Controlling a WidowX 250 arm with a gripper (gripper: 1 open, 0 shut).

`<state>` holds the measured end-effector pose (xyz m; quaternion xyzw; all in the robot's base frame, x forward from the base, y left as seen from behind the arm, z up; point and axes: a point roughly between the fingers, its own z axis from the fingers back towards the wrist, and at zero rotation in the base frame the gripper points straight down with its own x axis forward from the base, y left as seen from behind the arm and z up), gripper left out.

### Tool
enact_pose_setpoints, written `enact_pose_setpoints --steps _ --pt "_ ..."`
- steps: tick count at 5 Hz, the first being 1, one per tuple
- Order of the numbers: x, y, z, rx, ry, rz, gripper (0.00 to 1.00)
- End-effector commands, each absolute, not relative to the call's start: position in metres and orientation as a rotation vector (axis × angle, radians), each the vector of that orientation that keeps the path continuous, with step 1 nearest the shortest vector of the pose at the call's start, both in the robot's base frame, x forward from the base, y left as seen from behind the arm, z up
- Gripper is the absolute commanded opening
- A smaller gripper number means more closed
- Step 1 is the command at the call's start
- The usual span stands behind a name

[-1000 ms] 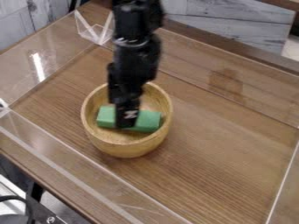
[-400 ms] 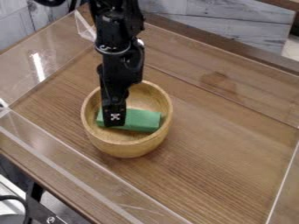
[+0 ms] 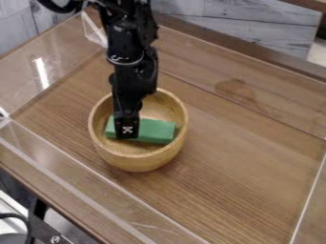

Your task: Remove the green block from inside the brown bowl and put it on the table

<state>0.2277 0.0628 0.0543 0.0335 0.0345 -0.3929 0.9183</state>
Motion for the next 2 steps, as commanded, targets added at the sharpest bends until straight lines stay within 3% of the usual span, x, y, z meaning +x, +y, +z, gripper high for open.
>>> enact_pose_setpoints --steps 1,2 --pt "0.2353 0.0681 0.0581 0.091 0.036 -0.794 1.00" --pt "0.2373 0.0682 0.0547 0.086 0.028 -0.790 1.00"
